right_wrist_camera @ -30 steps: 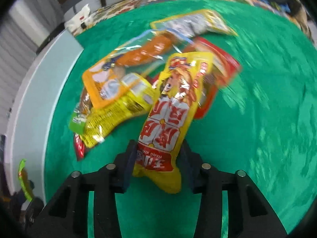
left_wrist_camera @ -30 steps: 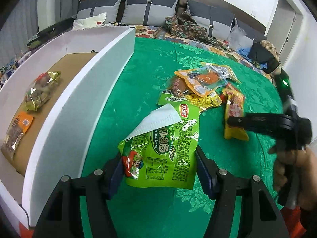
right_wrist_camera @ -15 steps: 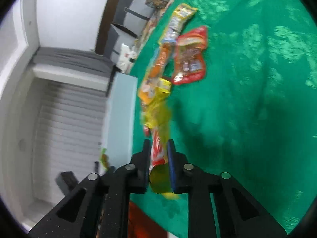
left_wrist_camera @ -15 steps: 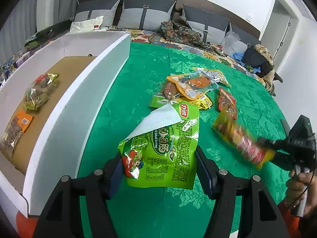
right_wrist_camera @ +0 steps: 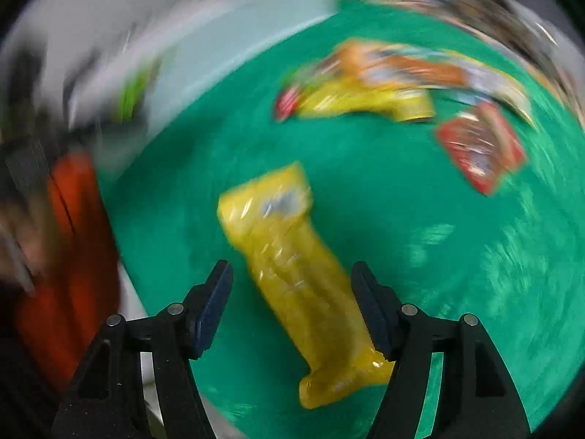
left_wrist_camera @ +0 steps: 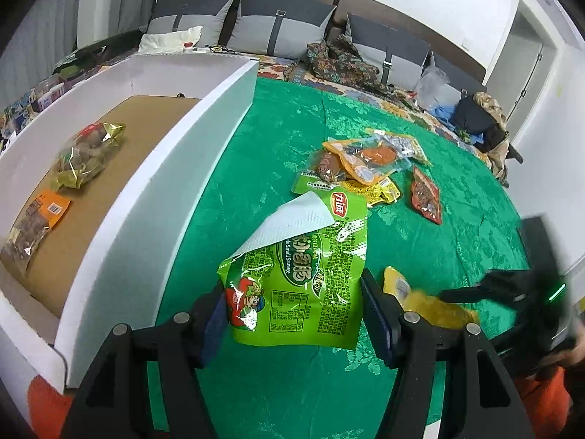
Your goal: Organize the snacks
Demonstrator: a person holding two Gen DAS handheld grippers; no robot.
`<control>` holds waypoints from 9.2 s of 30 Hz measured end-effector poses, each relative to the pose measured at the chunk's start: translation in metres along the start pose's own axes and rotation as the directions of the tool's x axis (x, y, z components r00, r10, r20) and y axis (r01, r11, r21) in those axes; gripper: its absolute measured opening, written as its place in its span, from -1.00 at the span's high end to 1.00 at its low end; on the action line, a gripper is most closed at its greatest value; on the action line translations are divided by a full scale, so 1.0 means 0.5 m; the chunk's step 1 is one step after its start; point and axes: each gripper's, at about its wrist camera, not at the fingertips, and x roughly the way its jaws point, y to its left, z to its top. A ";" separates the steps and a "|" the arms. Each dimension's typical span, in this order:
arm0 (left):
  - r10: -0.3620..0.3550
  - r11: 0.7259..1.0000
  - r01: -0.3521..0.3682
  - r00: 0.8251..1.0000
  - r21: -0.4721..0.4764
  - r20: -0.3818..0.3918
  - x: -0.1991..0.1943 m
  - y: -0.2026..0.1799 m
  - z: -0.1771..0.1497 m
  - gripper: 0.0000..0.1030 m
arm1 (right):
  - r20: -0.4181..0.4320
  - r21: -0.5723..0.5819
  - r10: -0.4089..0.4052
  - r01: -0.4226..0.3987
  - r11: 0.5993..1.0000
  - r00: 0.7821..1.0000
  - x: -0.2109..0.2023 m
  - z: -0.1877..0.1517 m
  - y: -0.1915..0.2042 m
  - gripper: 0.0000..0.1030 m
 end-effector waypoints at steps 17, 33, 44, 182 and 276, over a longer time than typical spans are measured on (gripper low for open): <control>0.036 0.993 -0.018 0.987 -0.113 0.157 -0.148 0.144 0.132 -0.24 | 0.339 0.487 0.177 -0.333 0.807 0.924 -0.138 0.048 -0.118 0.56; 0.392 0.899 -0.384 0.920 -0.209 -0.002 -0.146 0.437 0.170 -0.74 | 0.466 0.296 0.473 -0.636 0.713 0.748 -0.101 0.507 0.223 -0.28; 0.403 0.915 -0.390 0.900 -0.106 0.164 -0.137 0.308 0.157 -0.74 | 0.338 0.360 0.010 -0.139 0.923 0.941 -0.020 0.274 0.040 -0.44; 0.209 0.968 -0.200 0.977 0.149 -0.048 0.260 -0.162 -0.017 -1.00 | 0.074 0.586 -0.445 0.322 0.743 0.893 -0.003 0.003 -0.348 -0.53; 0.073 0.820 0.178 0.910 0.544 -0.409 0.509 -0.545 0.169 -0.99 | 0.135 0.610 -0.502 0.327 0.721 0.854 -0.083 -0.185 -0.377 -0.59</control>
